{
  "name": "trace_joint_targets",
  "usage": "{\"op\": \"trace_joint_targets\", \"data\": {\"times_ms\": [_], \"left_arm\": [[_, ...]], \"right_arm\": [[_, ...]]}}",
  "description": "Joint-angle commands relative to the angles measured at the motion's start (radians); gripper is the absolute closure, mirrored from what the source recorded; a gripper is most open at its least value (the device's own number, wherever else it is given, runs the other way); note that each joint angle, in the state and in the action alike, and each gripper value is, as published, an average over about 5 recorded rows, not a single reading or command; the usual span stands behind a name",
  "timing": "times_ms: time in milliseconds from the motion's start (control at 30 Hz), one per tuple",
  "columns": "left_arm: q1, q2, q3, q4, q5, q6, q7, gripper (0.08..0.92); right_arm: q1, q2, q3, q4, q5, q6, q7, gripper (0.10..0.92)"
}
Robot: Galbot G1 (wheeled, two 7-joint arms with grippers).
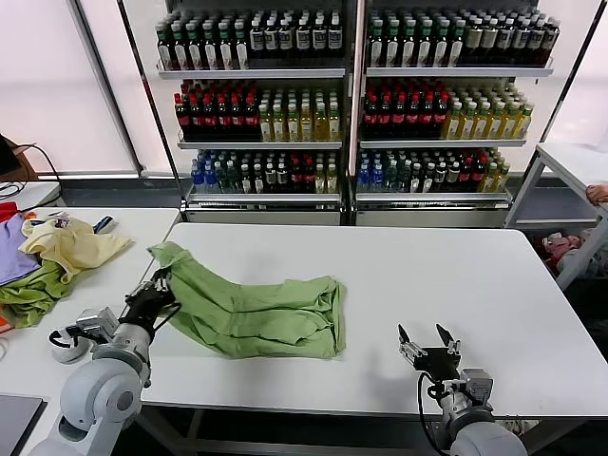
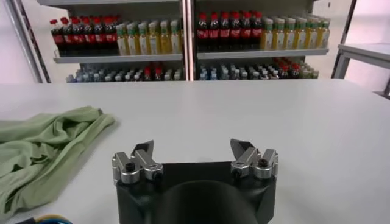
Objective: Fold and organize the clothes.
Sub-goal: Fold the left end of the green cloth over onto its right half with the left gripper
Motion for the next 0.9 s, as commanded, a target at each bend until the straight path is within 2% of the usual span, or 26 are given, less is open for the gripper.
{"op": "trace_joint_targets", "data": {"times_ms": [33,433,700,900], "left_arm": [[-0.072,-0.157,0.167,-0.059,-0.292,0.017,-0.010,0.875],[-0.216,-0.310,0.389,0.169,-0.132,0.021,-0.066,0.875],[-0.281,-0.360,0.471,0.294,0.020,0.036,-0.079,0.875],[-0.286,-0.366,0.520,0.316,0.090,0.057,-0.020,0.861]], "right_arm": [[-0.013,0.002,0.005,0.006,-0.004,0.002,0.000,0.203],[-0.007,0.015,0.005,0.000,-0.010,0.005,0.000,0.203],[0.001,0.020,0.006,-0.015,-0.010,0.009,-0.002,0.203],[0.010,0.022,0.006,-0.017,-0.009,0.008,-0.002,0.203]]}}
